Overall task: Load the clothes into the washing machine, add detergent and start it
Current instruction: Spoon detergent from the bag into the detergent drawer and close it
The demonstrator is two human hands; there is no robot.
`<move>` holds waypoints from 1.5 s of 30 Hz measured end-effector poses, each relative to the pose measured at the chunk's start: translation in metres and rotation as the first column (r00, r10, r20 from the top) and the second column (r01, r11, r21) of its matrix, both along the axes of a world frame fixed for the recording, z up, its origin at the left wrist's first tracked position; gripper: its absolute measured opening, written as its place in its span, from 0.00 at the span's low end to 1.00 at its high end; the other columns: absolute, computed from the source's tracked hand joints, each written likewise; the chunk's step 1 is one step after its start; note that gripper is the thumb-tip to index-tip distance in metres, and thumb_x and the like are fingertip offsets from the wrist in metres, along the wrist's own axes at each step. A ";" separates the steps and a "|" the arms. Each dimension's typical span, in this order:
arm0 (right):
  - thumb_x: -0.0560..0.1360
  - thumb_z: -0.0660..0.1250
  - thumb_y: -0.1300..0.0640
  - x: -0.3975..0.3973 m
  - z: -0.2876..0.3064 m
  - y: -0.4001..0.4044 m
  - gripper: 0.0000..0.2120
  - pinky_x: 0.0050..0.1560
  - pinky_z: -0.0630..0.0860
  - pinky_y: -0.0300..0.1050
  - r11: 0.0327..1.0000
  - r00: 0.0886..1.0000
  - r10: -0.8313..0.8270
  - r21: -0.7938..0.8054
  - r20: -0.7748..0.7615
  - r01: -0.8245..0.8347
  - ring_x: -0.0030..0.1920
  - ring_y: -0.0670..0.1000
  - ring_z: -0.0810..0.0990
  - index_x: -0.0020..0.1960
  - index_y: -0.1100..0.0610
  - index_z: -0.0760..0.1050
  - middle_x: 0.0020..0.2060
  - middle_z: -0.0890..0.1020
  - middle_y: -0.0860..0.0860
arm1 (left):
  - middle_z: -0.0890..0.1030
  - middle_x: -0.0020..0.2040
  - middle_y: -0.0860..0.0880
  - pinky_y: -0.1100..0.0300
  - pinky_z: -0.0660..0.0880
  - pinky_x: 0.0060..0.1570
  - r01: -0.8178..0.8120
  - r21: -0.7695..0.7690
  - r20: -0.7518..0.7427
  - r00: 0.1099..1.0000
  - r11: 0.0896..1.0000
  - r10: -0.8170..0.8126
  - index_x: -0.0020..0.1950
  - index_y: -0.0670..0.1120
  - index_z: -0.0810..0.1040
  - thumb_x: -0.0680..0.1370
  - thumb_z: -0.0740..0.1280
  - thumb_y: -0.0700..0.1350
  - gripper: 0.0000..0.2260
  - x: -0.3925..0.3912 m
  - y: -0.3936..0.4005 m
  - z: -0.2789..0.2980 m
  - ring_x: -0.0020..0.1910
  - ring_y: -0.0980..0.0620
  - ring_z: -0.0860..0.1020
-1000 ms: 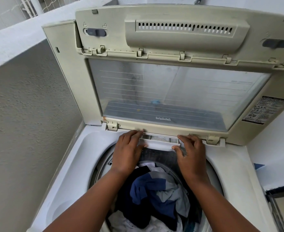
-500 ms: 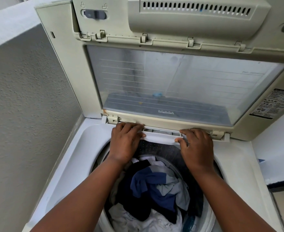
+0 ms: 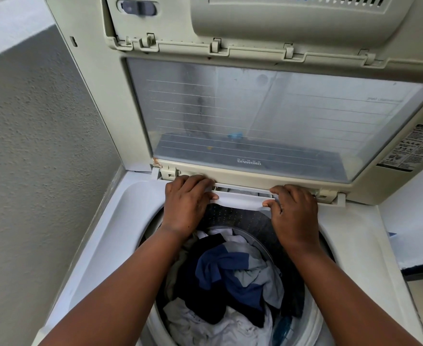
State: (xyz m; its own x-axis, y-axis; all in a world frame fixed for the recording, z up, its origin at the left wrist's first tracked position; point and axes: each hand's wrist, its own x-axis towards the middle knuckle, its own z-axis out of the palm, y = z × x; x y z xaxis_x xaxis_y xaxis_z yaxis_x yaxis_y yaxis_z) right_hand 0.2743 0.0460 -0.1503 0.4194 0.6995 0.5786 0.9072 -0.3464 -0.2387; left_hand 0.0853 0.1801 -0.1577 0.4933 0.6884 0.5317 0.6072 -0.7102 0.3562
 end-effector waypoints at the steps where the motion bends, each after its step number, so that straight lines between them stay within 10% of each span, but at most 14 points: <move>1: 0.64 0.76 0.63 0.000 -0.001 0.000 0.11 0.49 0.66 0.48 1.000 1.000 -0.002 0.000 0.007 0.002 0.43 0.61 0.80 0.47 0.59 0.81 0.41 0.82 0.55 | 0.82 0.53 0.52 0.57 0.60 0.50 -0.001 -0.005 -0.009 1.000 1.000 0.001 0.52 0.51 0.83 0.69 0.76 0.46 0.13 0.000 0.001 0.000 0.53 0.51 0.69; 29: 0.68 0.73 0.57 0.003 -0.009 0.008 0.07 0.49 0.66 0.48 0.998 0.998 -0.053 0.032 0.034 0.052 0.43 0.60 0.79 0.45 0.57 0.80 0.39 0.81 0.55 | 0.82 0.50 0.52 0.55 0.62 0.54 -0.011 0.009 0.053 0.999 1.000 0.011 0.50 0.50 0.82 0.74 0.65 0.50 0.09 0.008 0.004 -0.007 0.55 0.50 0.71; 45: 0.63 0.77 0.62 0.006 0.015 0.000 0.10 0.40 0.75 0.48 0.987 0.997 0.044 -0.157 0.057 -0.035 0.38 0.58 0.79 0.42 0.56 0.80 0.37 0.81 0.53 | 0.82 0.47 0.52 0.53 0.70 0.47 0.011 -0.033 -0.193 0.981 0.999 -0.017 0.47 0.50 0.82 0.73 0.60 0.53 0.13 0.000 -0.002 0.020 0.48 0.44 0.79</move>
